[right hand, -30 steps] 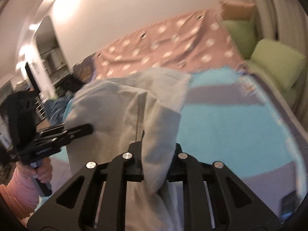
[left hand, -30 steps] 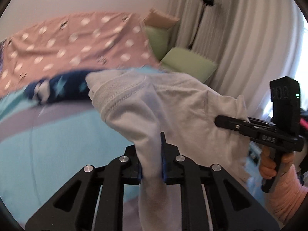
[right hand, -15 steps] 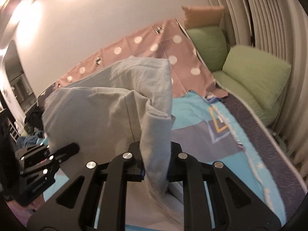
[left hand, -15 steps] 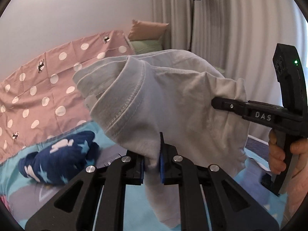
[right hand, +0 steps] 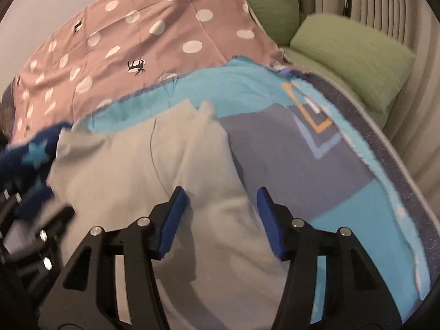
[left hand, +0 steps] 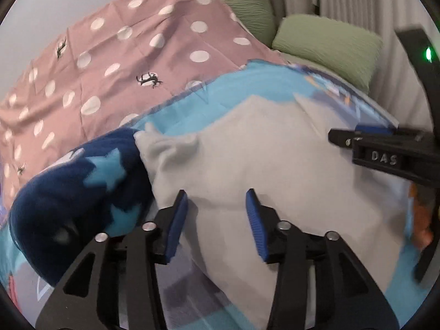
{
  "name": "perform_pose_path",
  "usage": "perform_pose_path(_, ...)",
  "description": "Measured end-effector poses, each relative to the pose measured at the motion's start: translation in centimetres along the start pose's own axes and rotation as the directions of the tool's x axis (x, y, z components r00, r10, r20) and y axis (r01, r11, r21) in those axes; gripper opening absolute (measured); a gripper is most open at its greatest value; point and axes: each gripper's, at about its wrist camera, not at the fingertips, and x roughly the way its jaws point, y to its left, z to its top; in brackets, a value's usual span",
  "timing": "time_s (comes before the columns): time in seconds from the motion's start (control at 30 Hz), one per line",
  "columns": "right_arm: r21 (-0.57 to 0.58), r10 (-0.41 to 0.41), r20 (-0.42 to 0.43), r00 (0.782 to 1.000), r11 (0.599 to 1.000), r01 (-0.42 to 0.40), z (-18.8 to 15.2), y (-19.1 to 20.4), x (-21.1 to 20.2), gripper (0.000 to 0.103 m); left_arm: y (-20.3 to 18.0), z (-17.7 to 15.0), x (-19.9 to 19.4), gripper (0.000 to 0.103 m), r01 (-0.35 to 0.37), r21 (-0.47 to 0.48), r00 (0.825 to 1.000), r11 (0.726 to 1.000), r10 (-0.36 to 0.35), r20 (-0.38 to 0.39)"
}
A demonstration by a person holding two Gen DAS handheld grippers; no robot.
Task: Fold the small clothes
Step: 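Open the left gripper and release the folded shirt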
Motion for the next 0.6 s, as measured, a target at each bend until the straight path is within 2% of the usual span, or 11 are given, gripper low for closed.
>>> perform_pose_path(0.07, -0.042, -0.011, 0.015, 1.000, 0.999, 0.012, -0.9, 0.2, -2.1, 0.059, -0.5, -0.5, -1.1, 0.049, -0.016, 0.025, 1.000, 1.000, 0.015, 0.027)
perform_pose_path(0.13, -0.086, -0.004, 0.034, 0.999, 0.996, 0.007, -1.9, 0.4, -4.6, 0.059, -1.0, -1.0, -3.0, 0.053, 0.010, 0.025, 0.999, 1.000, -0.010, 0.036)
perform_pose_path(0.27, -0.146, 0.040, 0.103, 0.994, 0.989, -0.025, -5.5, 0.5, -12.8, 0.065, -1.9, -2.8, -7.7, 0.063, 0.056, 0.052, 0.996, 0.997, -0.059, 0.071)
perform_pose_path(0.33, -0.146, 0.062, 0.134, 0.989, 0.988, -0.042, -6.9, 0.4, -16.1, 0.071, -1.8, -4.2, -11.2, 0.069, 0.082, 0.033, 0.992, 0.996, -0.085, 0.097)
perform_pose_path(0.43, -0.144, 0.115, 0.192, 0.975, 0.986, -0.088, -10.0, 0.6, -21.9, 0.074, -1.1, -6.9, -16.3, 0.071, 0.136, -0.020, 0.982, 0.991, -0.132, 0.132)
perform_pose_path(0.47, -0.151, 0.128, 0.215, 0.968, 0.984, -0.096, -11.3, 0.9, -24.0, 0.075, -0.9, -7.8, -17.8, 0.077, 0.146, -0.035, 0.980, 0.989, -0.140, 0.142)
perform_pose_path(0.53, -0.163, 0.131, 0.260, 0.957, 0.982, -0.090, -13.1, 1.7, -26.9, 0.075, -0.6, -9.8, -20.9, 0.085, 0.150, -0.058, 0.977, 0.987, -0.139, 0.164)
perform_pose_path(0.6, -0.183, 0.123, 0.296, 0.947, 0.981, -0.070, -15.0, 2.9, -29.7, 0.075, -0.4, -12.3, -24.8, 0.087, 0.137, -0.071, 0.973, 0.988, -0.121, 0.197)
